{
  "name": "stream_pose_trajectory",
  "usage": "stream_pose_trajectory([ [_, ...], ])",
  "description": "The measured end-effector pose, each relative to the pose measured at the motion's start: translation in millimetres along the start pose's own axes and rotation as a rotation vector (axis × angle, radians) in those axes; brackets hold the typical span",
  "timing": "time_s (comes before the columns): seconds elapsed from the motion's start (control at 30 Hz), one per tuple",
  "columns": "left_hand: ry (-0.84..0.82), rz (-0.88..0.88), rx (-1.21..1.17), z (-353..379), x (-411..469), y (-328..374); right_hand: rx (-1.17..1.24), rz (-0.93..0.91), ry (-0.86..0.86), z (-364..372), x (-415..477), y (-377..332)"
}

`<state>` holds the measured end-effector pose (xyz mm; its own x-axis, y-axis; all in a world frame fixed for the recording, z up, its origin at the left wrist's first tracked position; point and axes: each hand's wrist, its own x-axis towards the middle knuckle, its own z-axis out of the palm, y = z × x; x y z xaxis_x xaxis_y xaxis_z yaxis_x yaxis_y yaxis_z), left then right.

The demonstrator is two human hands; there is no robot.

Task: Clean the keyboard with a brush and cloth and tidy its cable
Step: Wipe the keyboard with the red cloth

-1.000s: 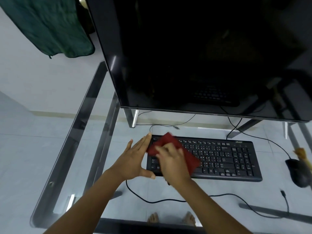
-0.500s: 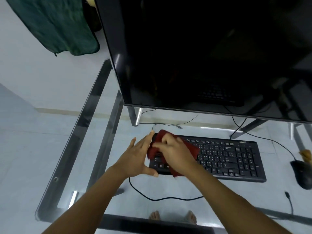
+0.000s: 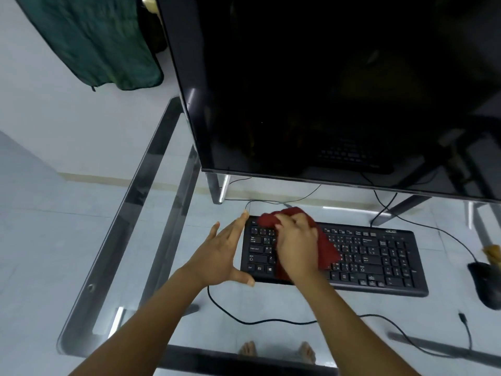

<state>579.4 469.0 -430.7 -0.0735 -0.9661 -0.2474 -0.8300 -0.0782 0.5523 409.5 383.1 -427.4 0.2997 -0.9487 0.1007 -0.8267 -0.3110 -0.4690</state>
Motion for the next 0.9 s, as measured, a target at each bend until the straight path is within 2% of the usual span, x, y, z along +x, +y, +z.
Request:
stream_pose_trajectory([
  [0.1,-0.005,0.014,0.009,0.8,1.1,-2.1,-0.033,-0.214,-0.122,12.8,-8.3,-28.1],
  [0.17,-0.005,0.01,0.018,0.2,1.2,-2.0,-0.032,-0.307,-0.176,1.3,2.6,-17.8],
  [0.23,-0.012,0.001,0.02,0.5,1.5,-1.1,-0.049,-0.244,-0.166,-16.8,15.6,6.9],
  [0.33,-0.002,-0.001,0.029,1.1,1.4,-0.1,-0.082,-0.009,-0.1,-28.4,20.7,29.6],
  [0.4,-0.003,-0.003,0.035,0.5,1.6,-0.6,-0.071,-0.037,-0.082,-14.4,13.0,8.7],
  [0.5,0.005,0.008,0.043,0.0,1.3,-1.1,-0.003,-0.211,-0.209,4.6,-6.5,-35.7],
  [0.57,0.005,0.005,0.047,0.5,1.4,-1.1,0.017,-0.257,-0.252,0.4,-5.5,-29.1],
  [0.63,-0.003,-0.005,0.046,0.7,1.6,-0.2,0.003,-0.188,-0.174,-11.3,0.7,1.6],
  [0.7,0.001,-0.01,0.053,0.2,1.3,1.1,-0.008,-0.036,-0.048,-19.8,-1.5,32.2],
  [0.77,0.002,0.01,0.077,-0.1,0.8,2.0,0.0,-0.012,-0.019,-13.5,-16.1,28.3],
  [0.83,0.018,0.062,0.101,1.1,0.7,2.1,0.015,-0.169,-0.142,-0.5,-41.6,0.6],
  [0.9,0.025,0.104,0.131,1.1,0.5,1.4,0.019,-0.45,-0.282,3.7,-60.1,-14.7],
])
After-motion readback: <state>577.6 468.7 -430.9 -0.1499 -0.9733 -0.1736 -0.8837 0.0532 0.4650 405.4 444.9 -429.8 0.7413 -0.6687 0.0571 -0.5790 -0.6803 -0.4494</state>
